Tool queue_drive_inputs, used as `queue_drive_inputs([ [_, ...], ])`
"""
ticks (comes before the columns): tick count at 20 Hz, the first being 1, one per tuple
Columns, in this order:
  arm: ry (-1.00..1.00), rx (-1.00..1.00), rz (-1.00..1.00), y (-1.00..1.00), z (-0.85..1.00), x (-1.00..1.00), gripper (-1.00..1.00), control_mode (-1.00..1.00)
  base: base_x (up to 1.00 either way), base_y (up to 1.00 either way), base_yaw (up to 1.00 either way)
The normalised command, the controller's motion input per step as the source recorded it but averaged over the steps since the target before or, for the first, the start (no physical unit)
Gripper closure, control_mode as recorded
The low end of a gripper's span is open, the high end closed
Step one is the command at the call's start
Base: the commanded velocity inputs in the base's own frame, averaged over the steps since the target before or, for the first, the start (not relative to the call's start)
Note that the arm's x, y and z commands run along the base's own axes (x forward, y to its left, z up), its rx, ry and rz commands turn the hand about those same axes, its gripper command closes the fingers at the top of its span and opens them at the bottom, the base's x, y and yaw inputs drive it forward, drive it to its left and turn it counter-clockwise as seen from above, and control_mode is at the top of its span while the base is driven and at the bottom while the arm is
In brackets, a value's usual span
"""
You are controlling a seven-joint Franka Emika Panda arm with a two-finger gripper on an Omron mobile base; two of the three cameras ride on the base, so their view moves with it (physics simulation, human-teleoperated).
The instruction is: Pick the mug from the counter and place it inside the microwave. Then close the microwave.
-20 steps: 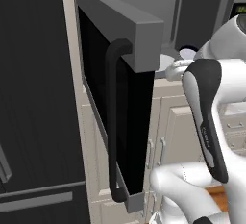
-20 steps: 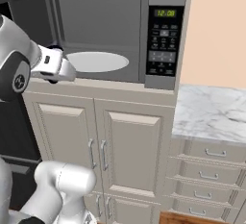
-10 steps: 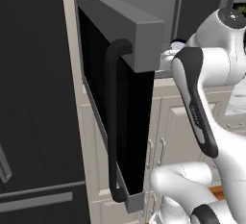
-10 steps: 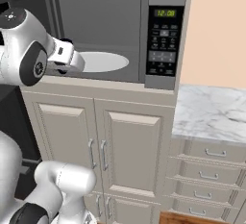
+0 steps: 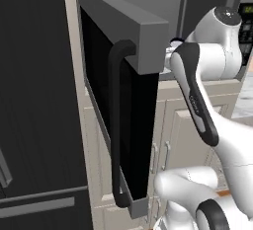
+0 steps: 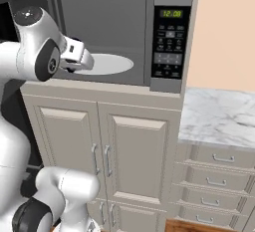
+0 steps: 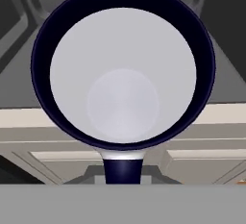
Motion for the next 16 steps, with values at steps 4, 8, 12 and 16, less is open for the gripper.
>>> queue_drive_inputs([
  [4, 0.00, 0.00, 0.00, 0.00, -0.12, 0.36, 1.00, -1.00, 0.00, 0.00, 0.00],
  [8, 0.05, 0.00, 0.00, 0.15, 0.00, 0.36, 1.00, -1.00, 0.00, 0.00, 0.00],
  [12, 0.14, 0.00, 0.00, 0.22, 0.00, 0.54, 1.00, -1.00, 0.00, 0.00, 0.00],
  [16, 0.13, 0.00, 0.00, 0.17, -0.02, 0.56, 1.00, -1.00, 0.00, 0.00, 0.00],
])
